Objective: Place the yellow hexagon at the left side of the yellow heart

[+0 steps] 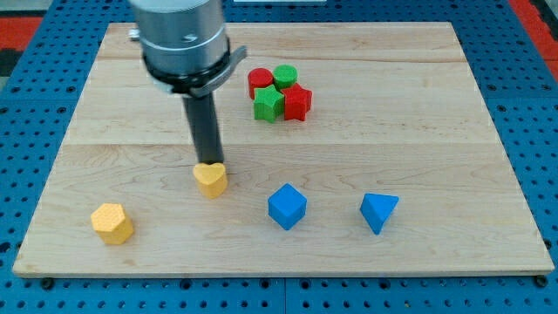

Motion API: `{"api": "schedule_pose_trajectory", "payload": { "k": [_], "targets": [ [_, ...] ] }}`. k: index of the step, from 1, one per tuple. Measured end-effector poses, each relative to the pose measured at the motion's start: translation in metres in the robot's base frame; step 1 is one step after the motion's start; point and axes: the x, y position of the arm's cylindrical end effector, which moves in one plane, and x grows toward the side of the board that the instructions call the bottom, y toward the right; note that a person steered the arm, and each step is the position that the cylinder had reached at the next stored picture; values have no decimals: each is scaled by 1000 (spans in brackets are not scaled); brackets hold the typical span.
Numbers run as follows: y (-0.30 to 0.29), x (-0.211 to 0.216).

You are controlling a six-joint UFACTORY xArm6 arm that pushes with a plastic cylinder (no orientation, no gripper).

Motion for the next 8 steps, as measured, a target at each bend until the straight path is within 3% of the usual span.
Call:
{"api": "schedule_pose_trajectory", "payload": {
  "k": [1,4,6,8],
  "targets": [
    [-4,32],
    [-14,5],
    [-68,48],
    [-79,108]
  ]
}}
